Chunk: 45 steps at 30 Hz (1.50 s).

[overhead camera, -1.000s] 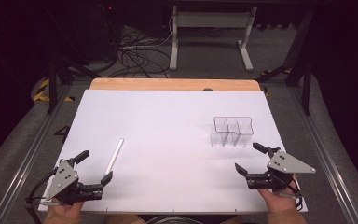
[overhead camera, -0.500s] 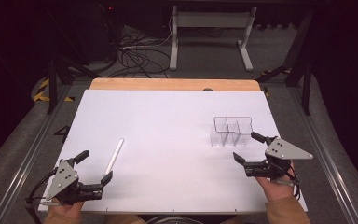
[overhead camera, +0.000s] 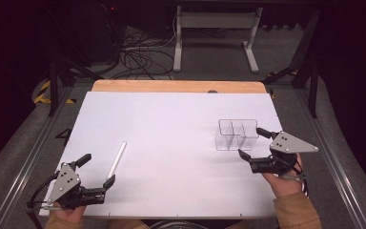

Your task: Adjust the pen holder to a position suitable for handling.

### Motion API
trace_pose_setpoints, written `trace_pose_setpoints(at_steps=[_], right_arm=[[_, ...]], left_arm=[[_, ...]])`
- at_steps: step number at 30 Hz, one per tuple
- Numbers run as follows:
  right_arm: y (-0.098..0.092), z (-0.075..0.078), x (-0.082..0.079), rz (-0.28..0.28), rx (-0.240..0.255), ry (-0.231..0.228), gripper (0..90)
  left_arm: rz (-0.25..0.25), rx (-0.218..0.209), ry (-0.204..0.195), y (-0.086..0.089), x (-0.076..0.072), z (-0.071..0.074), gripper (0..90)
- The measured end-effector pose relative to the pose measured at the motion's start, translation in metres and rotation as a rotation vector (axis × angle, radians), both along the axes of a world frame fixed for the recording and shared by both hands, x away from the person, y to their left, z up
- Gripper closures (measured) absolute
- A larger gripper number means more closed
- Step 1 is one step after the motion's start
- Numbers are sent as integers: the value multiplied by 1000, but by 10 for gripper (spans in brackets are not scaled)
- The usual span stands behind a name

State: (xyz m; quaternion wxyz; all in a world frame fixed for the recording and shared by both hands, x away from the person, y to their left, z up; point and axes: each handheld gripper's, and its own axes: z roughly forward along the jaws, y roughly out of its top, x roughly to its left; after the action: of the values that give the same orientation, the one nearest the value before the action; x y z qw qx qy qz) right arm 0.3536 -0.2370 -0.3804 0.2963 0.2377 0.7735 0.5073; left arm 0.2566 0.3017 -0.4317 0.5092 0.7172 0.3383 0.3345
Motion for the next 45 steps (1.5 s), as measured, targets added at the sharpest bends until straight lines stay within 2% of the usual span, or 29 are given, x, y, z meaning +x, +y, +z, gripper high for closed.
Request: trace_pose_setpoints(at_steps=[1,2,3,6,7,10,13,15,17,19,20,22,23,26,31,37,39,40,41,42,43,45], right_arm=[[0,0,1,0,-5,3,102],[1,2,3,5,-34,15,131],[1,2,3,5,-34,15,131],[4,7,8,-1,-101,62,203],[7,11,12,-6,-148,78,216],[9,14,17,8,-172,93,235],[14,18,27,26,-241,112,271],[15,19,29,27,-251,116,279],[18,19,38,32,-294,140,307],[18,19,40,33,-306,144,316],[20,19,46,36,-344,149,328],[21,19,51,39,-378,160,340],[21,19,51,39,-378,160,340],[22,19,58,43,-422,169,356],[27,15,67,54,-462,194,383],[29,13,74,63,-473,232,426],[28,12,79,69,-467,265,459],[28,12,79,69,-467,265,459],[26,10,83,85,-441,305,481],[26,10,83,85,-441,305,481],[25,9,87,90,-426,333,493],[25,8,89,93,-420,344,501]], left_arm=[[-1,2,2,0,0,0,17],[-1,2,2,0,0,0,17],[-1,2,1,0,0,0,17],[-1,-6,13,-1,0,-1,17],[0,2,9,0,1,-1,17],[0,0,14,0,1,-1,17],[0,-1,14,-1,1,-1,17],[-1,-5,17,-1,1,-1,17],[2,-4,12,0,1,-1,17],[0,1,11,0,1,-1,18],[-1,-3,13,0,1,-1,18],[-2,1,12,0,1,-1,18],[-2,0,12,-1,1,-1,18],[-2,0,12,-1,1,-1,18],[-3,1,12,-1,2,-1,18],[-3,-1,17,-1,1,-2,18],[-4,-1,18,-1,1,-2,18],[-3,-1,17,-1,1,-2,18],[-3,-1,18,-1,1,-2,18],[-3,-1,18,-1,1,-2,18],[-3,-2,16,-1,1,-2,18],[-4,1,18,-1,1,-2,18]])
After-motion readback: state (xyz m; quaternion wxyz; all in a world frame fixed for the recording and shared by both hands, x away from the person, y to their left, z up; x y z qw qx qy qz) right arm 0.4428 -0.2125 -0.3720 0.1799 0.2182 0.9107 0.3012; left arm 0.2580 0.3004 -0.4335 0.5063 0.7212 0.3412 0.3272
